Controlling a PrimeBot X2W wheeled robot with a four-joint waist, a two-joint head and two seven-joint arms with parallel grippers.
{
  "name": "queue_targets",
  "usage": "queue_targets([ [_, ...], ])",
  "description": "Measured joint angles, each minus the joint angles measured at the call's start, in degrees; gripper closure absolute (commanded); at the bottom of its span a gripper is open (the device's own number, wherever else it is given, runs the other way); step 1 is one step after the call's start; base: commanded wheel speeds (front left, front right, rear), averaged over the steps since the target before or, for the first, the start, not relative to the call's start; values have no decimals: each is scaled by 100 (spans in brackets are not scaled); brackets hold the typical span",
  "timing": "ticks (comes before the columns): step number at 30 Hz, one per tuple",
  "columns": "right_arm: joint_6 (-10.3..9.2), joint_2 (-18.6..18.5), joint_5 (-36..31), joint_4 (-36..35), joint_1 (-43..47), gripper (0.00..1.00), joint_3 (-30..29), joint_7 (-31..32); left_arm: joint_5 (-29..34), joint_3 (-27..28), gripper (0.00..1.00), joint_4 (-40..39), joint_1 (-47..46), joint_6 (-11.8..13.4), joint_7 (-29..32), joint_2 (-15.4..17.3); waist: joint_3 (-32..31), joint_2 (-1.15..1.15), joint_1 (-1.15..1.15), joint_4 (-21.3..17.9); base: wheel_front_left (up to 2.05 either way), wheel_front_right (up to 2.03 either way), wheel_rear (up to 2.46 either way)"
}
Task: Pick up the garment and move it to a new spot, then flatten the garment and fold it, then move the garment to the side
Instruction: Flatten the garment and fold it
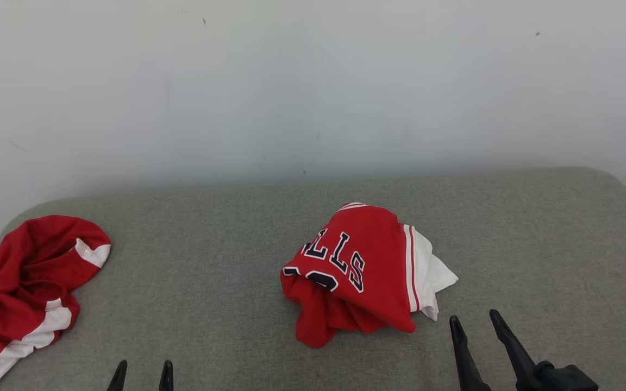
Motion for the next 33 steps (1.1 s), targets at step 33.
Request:
queue_targets([
  [33,0,-58,-21,-23,-228,0,-176,0,-125,-1365,0,641,-2111,-530,-1,-3,666,0,1,-359,0,0,0],
])
